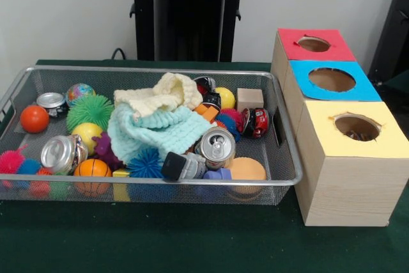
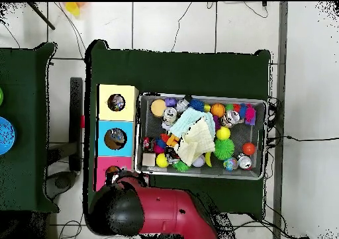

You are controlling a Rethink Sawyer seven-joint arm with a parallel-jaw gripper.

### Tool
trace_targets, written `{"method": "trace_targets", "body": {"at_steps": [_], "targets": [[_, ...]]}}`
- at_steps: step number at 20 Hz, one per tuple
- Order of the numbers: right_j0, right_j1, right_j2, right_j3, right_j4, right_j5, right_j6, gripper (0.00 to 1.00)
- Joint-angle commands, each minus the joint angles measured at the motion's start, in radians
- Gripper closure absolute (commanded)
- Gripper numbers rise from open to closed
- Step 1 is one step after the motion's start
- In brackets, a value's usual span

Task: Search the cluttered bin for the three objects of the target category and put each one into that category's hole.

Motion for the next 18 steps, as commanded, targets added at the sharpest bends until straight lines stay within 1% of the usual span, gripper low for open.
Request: {"method": "trace_targets", "body": {"at_steps": [1,2,3,4,6,7,9,10,14,18], "targets": [[0.022,0.038,-0.128,0.054,0.031,-0.049,0.323,1.0],[0.029,0.062,-0.141,0.044,0.013,-0.052,0.337,1.0],[0.033,0.09,-0.153,0.031,-0.021,-0.051,0.335,1.0],[0.038,0.123,-0.164,0.027,-0.033,-0.071,0.346,1.0],[0.042,0.182,-0.174,0.031,-0.059,-0.149,0.343,1.0],[0.032,0.201,-0.163,0.045,-0.052,-0.197,0.328,1.0],[0.034,0.22,-0.164,0.058,-0.037,-0.234,0.324,1.0],[0.044,0.223,-0.175,0.057,-0.034,-0.238,0.328,1.0],[0.053,0.288,-0.184,0.055,-0.017,-0.313,0.318,1.0],[0.067,0.321,-0.186,0.07,0.008,-0.373,0.321,1.0]]}}
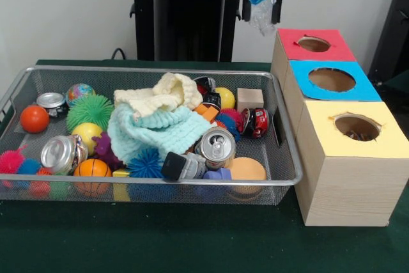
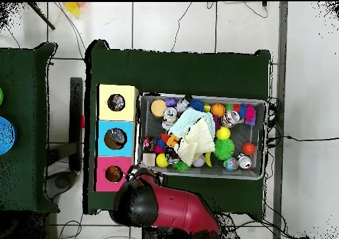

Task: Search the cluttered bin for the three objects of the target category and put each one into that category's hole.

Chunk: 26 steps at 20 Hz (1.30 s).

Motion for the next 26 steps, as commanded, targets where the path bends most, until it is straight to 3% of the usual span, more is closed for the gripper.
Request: {"method": "trace_targets", "body": {"at_steps": [1,10,14,22,26], "targets": [[0.023,0.118,-0.024,0.073,0.01,-0.127,0.232,1.0],[0.097,0.103,-0.046,0.118,0.078,-0.153,0.287,1.0],[0.163,0.074,-0.084,0.136,0.116,-0.134,0.313,1.0],[0.148,0.135,-0.04,0.128,0.164,-0.212,0.291,1.0],[0.242,0.063,-0.098,0.092,0.216,-0.073,0.308,1.0]]}}
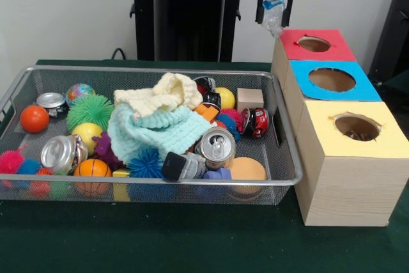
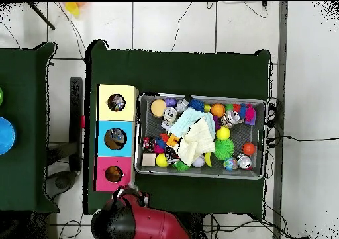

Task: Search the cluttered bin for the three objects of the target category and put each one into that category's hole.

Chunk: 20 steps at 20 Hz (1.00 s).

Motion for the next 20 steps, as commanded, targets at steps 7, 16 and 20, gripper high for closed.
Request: {"method": "trace_targets", "body": {"at_steps": [7,16,20], "targets": [[0.149,-0.07,-0.061,-0.078,0.167,0.17,0.307,1.0],[0.124,-0.105,-0.098,-0.159,0.135,0.318,0.21,1.0],[0.069,-0.058,-0.039,-0.119,0.159,0.194,0.174,1.0]]}}
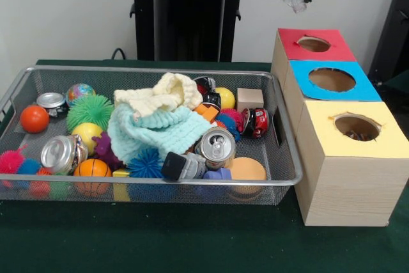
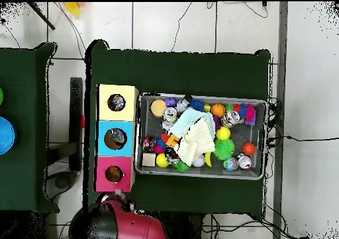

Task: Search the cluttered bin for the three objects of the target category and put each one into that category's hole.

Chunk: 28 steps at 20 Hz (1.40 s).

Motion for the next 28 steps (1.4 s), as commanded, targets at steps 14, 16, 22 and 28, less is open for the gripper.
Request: {"method": "trace_targets", "body": {"at_steps": [14,16,22,28], "targets": [[-0.112,0.186,0.136,-0.152,0.042,-0.166,0.158,1.0],[-0.093,0.202,0.123,-0.178,0.039,-0.161,0.165,1.0],[-0.038,0.233,0.08,-0.242,0.041,-0.157,0.187,1.0],[-0.024,0.26,0.091,-0.293,0.063,-0.15,0.19,1.0]]}}
